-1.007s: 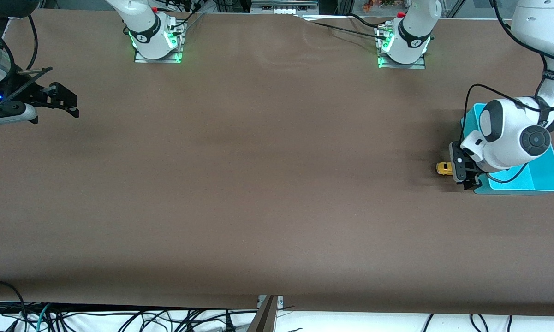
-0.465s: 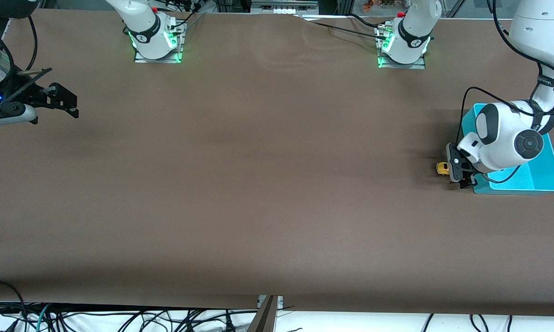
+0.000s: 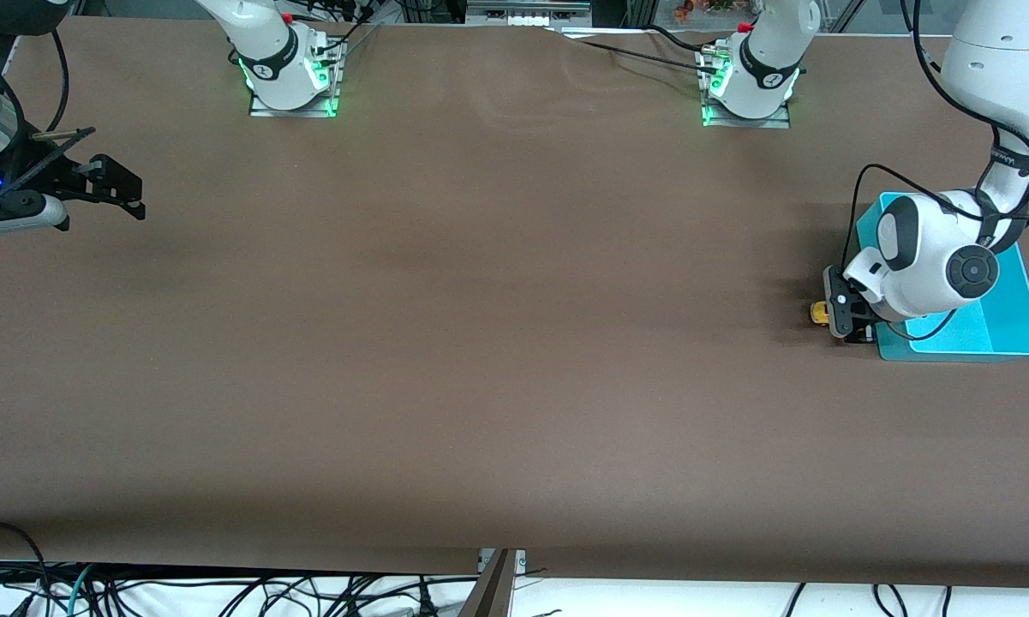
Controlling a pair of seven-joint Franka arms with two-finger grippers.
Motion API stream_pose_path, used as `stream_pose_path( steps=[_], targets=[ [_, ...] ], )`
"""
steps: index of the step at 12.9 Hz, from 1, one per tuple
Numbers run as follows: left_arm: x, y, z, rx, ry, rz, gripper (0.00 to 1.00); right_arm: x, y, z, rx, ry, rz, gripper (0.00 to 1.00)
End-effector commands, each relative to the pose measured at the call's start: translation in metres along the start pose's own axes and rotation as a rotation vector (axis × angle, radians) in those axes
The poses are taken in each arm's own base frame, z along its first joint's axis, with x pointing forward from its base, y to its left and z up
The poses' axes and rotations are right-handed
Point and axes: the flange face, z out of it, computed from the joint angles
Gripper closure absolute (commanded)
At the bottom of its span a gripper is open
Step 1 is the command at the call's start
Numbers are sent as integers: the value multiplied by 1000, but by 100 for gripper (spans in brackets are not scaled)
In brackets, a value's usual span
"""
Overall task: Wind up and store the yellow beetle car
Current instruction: 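Lift the car with the left gripper and carry it over the tray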
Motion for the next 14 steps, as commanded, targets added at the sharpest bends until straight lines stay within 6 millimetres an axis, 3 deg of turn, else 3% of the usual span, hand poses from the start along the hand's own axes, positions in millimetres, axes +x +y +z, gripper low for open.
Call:
stream_pose_path(
  steps=[1, 3, 10, 13, 14],
  targets=[
    [-4, 1, -6, 18, -9, 33, 75, 1, 4, -6, -7, -7, 16, 1],
    [-2, 1, -16, 24, -12, 39, 77, 1, 4, -7, -7, -6, 16, 1],
    [29, -2, -96, 11, -25, 74, 77, 1, 4, -7, -7, -6, 16, 1],
    [23, -20, -145, -21, -36, 61, 77, 1, 4, -7, -7, -6, 16, 1],
    [11, -21, -156, -41, -36, 38, 77, 1, 4, -7, -8, -6, 16, 1]
  ],
)
